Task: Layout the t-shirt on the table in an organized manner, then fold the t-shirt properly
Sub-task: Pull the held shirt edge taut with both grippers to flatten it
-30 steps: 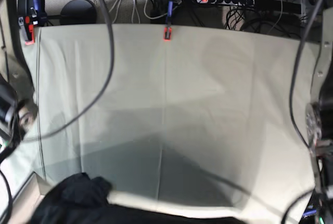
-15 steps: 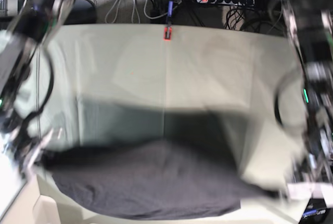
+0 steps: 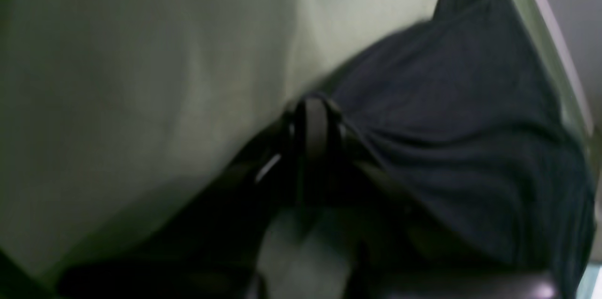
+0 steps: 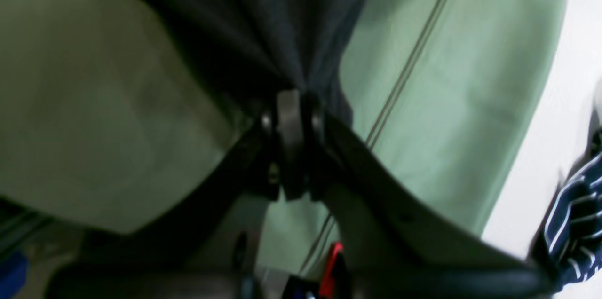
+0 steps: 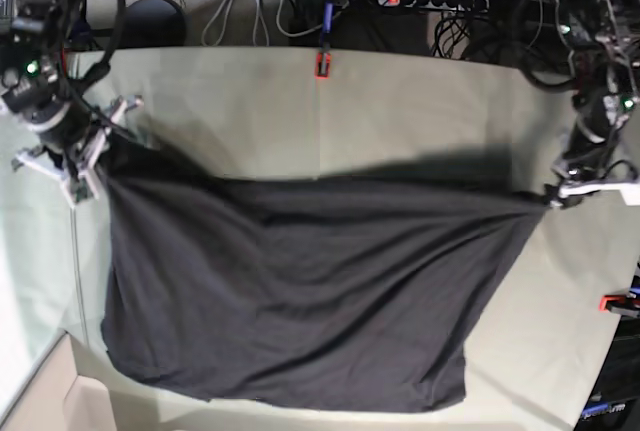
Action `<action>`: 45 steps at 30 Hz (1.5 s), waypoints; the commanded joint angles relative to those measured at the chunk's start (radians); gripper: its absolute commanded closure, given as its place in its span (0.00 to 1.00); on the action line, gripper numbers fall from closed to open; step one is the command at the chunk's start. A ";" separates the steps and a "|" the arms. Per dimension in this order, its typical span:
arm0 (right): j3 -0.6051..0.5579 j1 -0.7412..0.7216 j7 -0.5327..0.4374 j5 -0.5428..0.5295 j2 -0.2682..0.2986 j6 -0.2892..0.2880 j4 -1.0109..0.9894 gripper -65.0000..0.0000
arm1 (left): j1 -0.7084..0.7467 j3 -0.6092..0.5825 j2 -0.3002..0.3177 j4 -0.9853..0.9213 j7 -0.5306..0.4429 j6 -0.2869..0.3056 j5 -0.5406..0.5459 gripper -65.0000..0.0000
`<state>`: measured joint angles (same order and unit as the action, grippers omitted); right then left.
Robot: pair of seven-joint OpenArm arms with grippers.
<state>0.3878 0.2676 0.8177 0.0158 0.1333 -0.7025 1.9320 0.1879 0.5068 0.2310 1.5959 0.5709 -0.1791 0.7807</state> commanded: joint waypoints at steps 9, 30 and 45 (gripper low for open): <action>0.081 0.049 -0.018 -0.010 0.004 0.004 0.054 1.00 | 0.029 0.148 0.020 0.148 -0.015 0.006 0.003 1.00; 0.138 0.081 -0.018 -0.009 -0.040 0.004 -0.087 1.00 | 0.097 0.192 -0.038 0.039 0.111 0.006 0.001 1.00; 0.153 0.049 -0.016 -0.010 -0.050 0.004 -0.111 0.47 | 0.132 0.197 -0.037 -0.027 0.113 0.006 0.001 0.87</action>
<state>0.5346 0.3225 0.8207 0.0196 0.0780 -0.7021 1.8008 0.3229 0.6949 0.1799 1.5555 0.6987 -0.1757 0.7753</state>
